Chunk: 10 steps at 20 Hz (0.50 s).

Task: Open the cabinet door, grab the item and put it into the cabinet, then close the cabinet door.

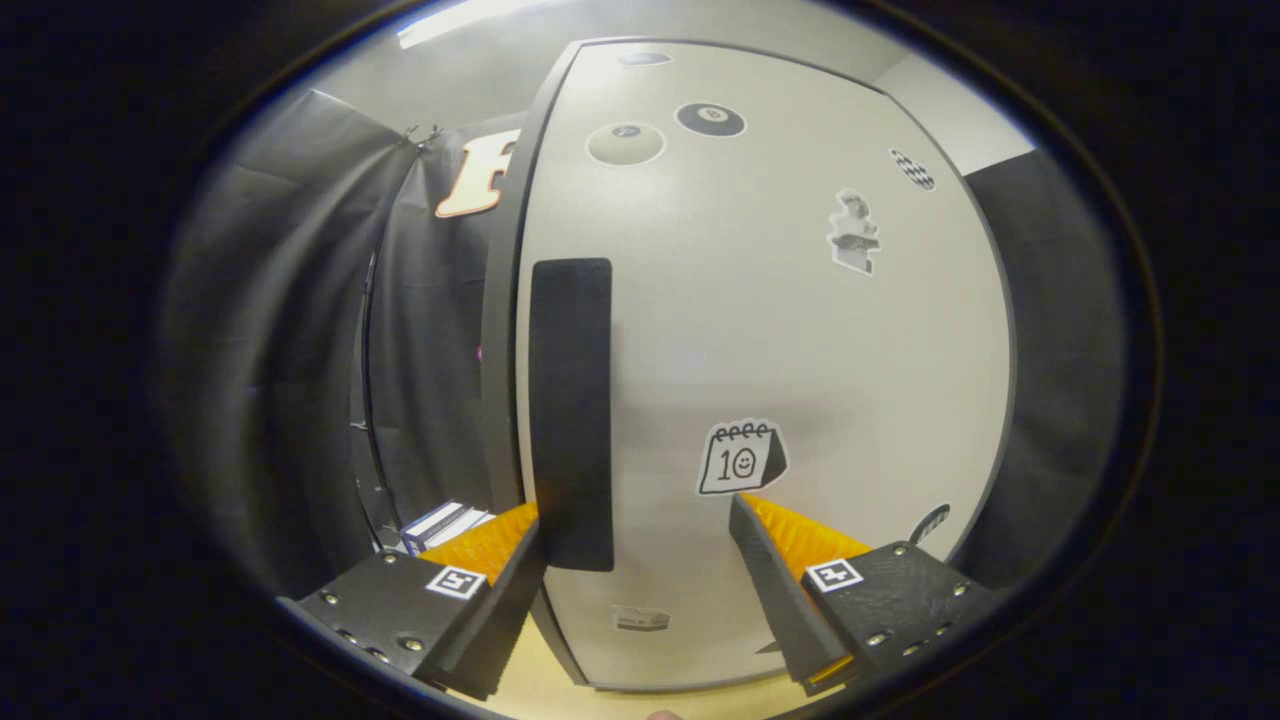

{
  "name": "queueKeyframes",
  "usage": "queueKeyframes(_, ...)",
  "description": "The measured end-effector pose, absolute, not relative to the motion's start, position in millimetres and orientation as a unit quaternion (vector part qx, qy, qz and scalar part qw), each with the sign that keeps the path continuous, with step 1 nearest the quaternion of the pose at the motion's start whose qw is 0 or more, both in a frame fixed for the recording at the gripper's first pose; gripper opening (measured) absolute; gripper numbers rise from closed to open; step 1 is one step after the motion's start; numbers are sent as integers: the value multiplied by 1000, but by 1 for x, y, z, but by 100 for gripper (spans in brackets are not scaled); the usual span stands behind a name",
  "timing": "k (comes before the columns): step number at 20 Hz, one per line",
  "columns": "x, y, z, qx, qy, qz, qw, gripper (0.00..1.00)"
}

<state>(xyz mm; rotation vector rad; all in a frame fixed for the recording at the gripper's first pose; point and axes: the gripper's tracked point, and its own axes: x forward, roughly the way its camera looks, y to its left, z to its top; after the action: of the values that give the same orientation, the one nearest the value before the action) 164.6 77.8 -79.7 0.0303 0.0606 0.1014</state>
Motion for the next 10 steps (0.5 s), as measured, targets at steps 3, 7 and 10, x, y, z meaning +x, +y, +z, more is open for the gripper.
queueKeyframes(3,162,78,-79,19,37,59,997,100)
queueKeyframes(7,143,76,-64,26,29,58,998,100)
queueKeyframes(10,118,74,-59,20,34,61,997,100)
